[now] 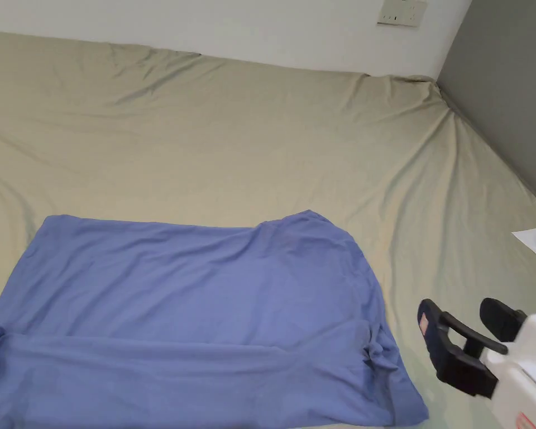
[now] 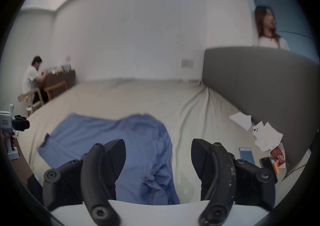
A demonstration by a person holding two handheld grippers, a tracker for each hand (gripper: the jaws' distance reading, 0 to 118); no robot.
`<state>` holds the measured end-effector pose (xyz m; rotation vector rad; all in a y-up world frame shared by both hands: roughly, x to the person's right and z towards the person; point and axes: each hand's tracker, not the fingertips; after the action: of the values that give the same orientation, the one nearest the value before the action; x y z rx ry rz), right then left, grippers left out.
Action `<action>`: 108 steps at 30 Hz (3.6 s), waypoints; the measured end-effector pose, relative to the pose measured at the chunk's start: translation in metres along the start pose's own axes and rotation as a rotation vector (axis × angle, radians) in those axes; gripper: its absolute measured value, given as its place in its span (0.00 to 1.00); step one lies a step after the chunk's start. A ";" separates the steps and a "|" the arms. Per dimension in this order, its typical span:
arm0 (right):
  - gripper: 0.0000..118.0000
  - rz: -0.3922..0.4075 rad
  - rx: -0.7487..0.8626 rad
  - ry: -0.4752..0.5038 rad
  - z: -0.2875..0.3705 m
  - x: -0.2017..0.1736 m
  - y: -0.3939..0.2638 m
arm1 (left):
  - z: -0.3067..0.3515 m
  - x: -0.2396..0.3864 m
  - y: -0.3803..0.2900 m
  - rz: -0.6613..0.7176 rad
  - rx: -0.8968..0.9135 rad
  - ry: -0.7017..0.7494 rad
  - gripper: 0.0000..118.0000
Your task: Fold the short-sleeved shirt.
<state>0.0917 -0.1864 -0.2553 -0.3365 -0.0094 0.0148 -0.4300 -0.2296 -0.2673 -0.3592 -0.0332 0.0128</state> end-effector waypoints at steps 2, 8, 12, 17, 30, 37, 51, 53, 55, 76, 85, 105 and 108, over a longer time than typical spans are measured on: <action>0.62 -0.012 0.031 -0.001 0.032 -0.007 0.001 | 0.035 0.012 0.007 -0.009 0.065 -0.030 0.77; 0.00 0.024 0.040 -0.014 0.079 -0.029 -0.005 | 0.081 0.043 0.011 -0.061 0.097 -0.036 0.00; 0.00 0.047 0.018 0.011 0.088 -0.035 -0.010 | 0.088 0.053 0.005 -0.058 0.105 -0.038 0.00; 0.00 0.056 0.010 0.003 0.087 -0.033 -0.013 | 0.088 0.055 0.001 -0.078 0.082 -0.053 0.00; 0.15 0.044 -0.040 -0.014 0.061 -0.023 -0.011 | 0.093 0.047 -0.013 -0.069 0.068 -0.055 0.00; 1.00 -0.099 -0.576 -0.034 -0.079 0.029 -0.082 | 0.096 0.053 -0.019 -0.051 0.060 -0.072 0.00; 0.07 -0.375 -0.653 0.051 -0.114 0.044 -0.136 | 0.086 0.030 -0.015 0.117 0.012 -0.108 0.01; 0.07 -0.362 -0.644 0.055 -0.113 0.042 -0.131 | 0.063 0.003 -0.012 0.227 -0.032 -0.100 0.21; 0.07 -0.346 -0.644 0.059 -0.113 0.043 -0.131 | 0.034 -0.024 -0.010 0.350 -0.095 -0.100 0.67; 0.07 -0.309 -0.666 0.053 -0.104 0.020 -0.115 | -0.123 -0.055 -0.086 0.292 -0.615 0.156 0.10; 0.07 -0.278 -0.616 0.070 -0.091 0.023 -0.090 | -0.100 -0.066 -0.067 0.330 -0.551 0.112 0.06; 0.07 -0.177 -0.630 0.087 -0.011 0.054 -0.099 | 0.002 -0.063 -0.079 0.466 -0.568 0.030 0.06; 0.07 -0.146 -0.659 0.071 -0.019 0.050 -0.126 | -0.003 -0.059 -0.103 0.493 -0.599 0.027 0.06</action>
<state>0.1439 -0.3104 -0.2310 -0.9948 0.0324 -0.1477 -0.4881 -0.3284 -0.2359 -0.9596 0.0818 0.4937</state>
